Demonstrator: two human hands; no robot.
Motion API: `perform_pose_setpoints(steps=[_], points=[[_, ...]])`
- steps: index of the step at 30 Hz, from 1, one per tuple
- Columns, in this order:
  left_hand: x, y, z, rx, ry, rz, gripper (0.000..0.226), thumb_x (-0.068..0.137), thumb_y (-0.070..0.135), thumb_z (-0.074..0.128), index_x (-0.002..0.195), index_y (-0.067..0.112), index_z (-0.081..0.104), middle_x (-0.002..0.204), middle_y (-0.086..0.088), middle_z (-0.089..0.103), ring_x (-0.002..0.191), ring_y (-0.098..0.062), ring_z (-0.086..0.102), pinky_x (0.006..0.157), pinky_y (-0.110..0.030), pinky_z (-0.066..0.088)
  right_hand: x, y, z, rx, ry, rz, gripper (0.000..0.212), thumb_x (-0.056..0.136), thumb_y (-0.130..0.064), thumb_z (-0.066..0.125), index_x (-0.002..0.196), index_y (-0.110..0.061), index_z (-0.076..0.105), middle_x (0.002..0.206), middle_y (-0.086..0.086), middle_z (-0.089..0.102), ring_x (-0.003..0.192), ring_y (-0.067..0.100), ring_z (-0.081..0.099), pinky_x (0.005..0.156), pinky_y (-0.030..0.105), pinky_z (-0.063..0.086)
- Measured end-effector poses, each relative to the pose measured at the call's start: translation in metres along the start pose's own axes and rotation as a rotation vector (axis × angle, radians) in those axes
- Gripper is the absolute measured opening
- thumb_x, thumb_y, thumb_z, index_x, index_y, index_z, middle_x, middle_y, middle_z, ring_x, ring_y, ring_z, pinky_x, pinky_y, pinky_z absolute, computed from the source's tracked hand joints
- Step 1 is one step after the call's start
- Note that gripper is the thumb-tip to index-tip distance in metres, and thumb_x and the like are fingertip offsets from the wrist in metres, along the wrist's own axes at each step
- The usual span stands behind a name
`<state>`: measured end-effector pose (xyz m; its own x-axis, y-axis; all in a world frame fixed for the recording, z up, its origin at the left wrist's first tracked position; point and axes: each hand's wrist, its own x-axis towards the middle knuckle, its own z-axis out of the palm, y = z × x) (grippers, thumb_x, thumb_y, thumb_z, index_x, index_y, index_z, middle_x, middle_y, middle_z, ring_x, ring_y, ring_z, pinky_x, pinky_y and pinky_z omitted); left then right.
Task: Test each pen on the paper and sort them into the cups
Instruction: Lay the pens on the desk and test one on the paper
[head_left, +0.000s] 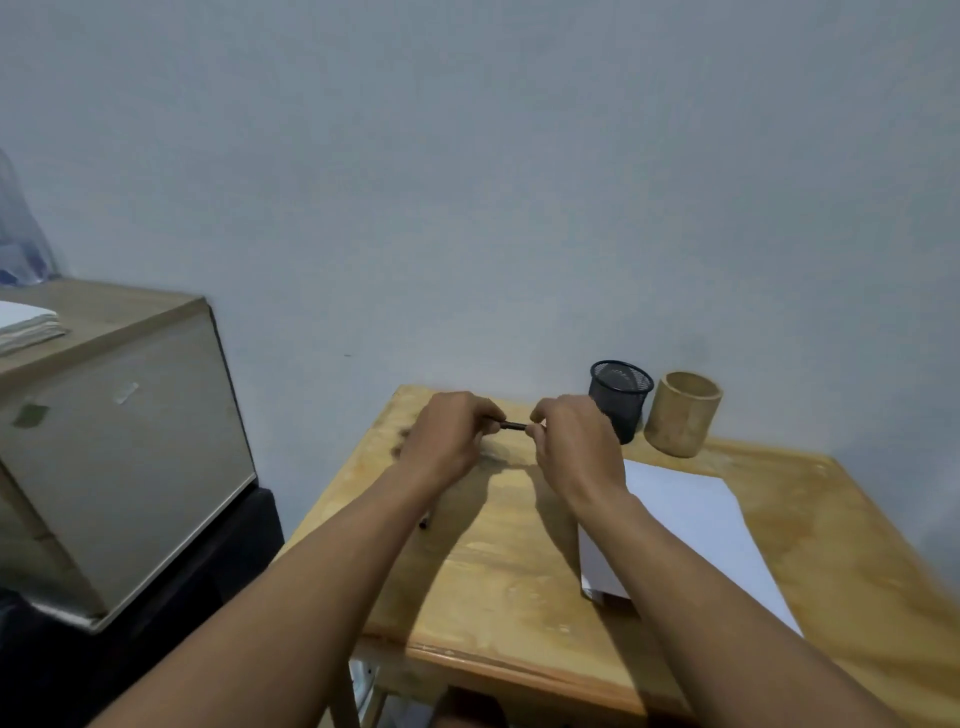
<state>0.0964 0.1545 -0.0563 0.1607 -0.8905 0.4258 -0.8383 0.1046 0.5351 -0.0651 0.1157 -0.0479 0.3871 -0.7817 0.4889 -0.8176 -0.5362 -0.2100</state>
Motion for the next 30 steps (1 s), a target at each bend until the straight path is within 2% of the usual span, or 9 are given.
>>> perform_pose_setpoints(steps=[2,4,6,9,12,15,19,25,30], points=[[0.003,0.012,0.004,-0.062,0.076,-0.01,0.016,0.091,0.011,0.068,0.102,0.015,0.079,0.092,-0.002,0.077,0.085,-0.015,0.066,0.072,-0.025,0.043,-0.005,0.007,-0.006,-0.045,0.173,-0.007,0.021,0.094,-0.034,0.065,0.092,-0.014,0.073,0.094,0.005,0.069,0.098,0.031,0.057,0.074,0.041,0.044],[0.006,0.024,0.008,-0.158,0.136,-0.026,0.014,0.09,0.012,0.07,0.101,0.014,0.079,0.092,-0.001,0.078,0.082,-0.01,0.066,0.071,-0.014,0.042,-0.008,0.011,-0.012,0.041,0.23,0.093,0.029,0.095,-0.04,0.061,0.087,-0.015,0.072,0.09,0.004,0.068,0.092,0.029,0.059,0.07,0.039,0.045],[0.009,0.035,0.012,-0.233,0.146,-0.037,0.012,0.089,0.014,0.072,0.099,0.015,0.08,0.087,0.002,0.078,0.074,0.001,0.063,0.067,-0.004,0.038,-0.008,0.013,-0.019,0.295,0.143,0.288,0.038,0.098,-0.046,0.054,0.075,-0.018,0.068,0.079,-0.001,0.067,0.082,0.025,0.062,0.062,0.034,0.043],[0.011,0.052,0.016,-0.31,0.106,-0.045,0.011,0.09,0.015,0.072,0.097,0.017,0.08,0.075,0.009,0.071,0.066,0.005,0.061,0.068,-0.014,0.047,-0.004,0.021,-0.03,0.755,0.097,0.56,0.052,0.096,-0.041,0.061,0.05,-0.019,0.048,0.042,-0.011,0.046,0.053,0.017,0.046,0.053,0.03,0.032],[0.012,0.065,0.018,-0.353,0.088,-0.041,0.011,0.089,0.013,0.072,0.095,0.018,0.079,0.074,0.004,0.073,0.067,-0.013,0.068,0.07,-0.027,0.055,-0.005,0.03,-0.036,1.155,0.065,0.701,0.034,0.093,-0.028,0.068,0.064,-0.013,0.06,0.056,-0.006,0.055,0.053,0.014,0.046,0.052,0.028,0.039],[0.014,0.074,0.019,-0.367,0.06,-0.033,0.014,0.086,0.011,0.075,0.098,0.016,0.079,0.077,0.005,0.074,0.061,-0.002,0.065,0.065,-0.012,0.049,-0.005,0.037,-0.039,1.414,0.039,0.719,0.013,0.092,-0.018,0.069,0.084,-0.009,0.065,0.068,0.001,0.063,0.059,0.01,0.053,0.052,0.024,0.044],[0.017,0.083,0.022,-0.339,0.02,0.007,0.016,0.087,0.009,0.074,0.101,0.015,0.08,0.076,0.009,0.071,0.06,0.012,0.06,0.063,-0.003,0.041,-0.004,0.047,-0.036,1.482,0.048,0.721,0.012,0.093,-0.014,0.068,0.094,-0.002,0.067,0.072,0.005,0.063,0.061,0.012,0.055,0.053,0.022,0.047],[0.022,0.09,0.027,-0.273,-0.029,0.033,0.017,0.092,0.011,0.069,0.105,0.013,0.079,0.08,-0.004,0.075,0.072,-0.017,0.068,0.06,-0.008,0.043,-0.003,0.059,-0.04,1.462,0.057,0.729,0.015,0.096,-0.009,0.063,0.086,0.0,0.069,0.065,0.005,0.061,0.057,0.012,0.055,0.055,0.021,0.049],[0.027,0.092,0.035,-0.259,-0.055,0.043,0.017,0.093,0.009,0.067,0.105,0.01,0.079,0.066,0.004,0.065,0.061,-0.01,0.056,0.055,-0.006,0.037,-0.004,0.067,-0.036,1.475,0.075,0.76,0.017,0.096,-0.008,0.063,0.082,-0.001,0.068,0.064,0.004,0.061,0.056,0.012,0.055,0.057,0.023,0.049]])
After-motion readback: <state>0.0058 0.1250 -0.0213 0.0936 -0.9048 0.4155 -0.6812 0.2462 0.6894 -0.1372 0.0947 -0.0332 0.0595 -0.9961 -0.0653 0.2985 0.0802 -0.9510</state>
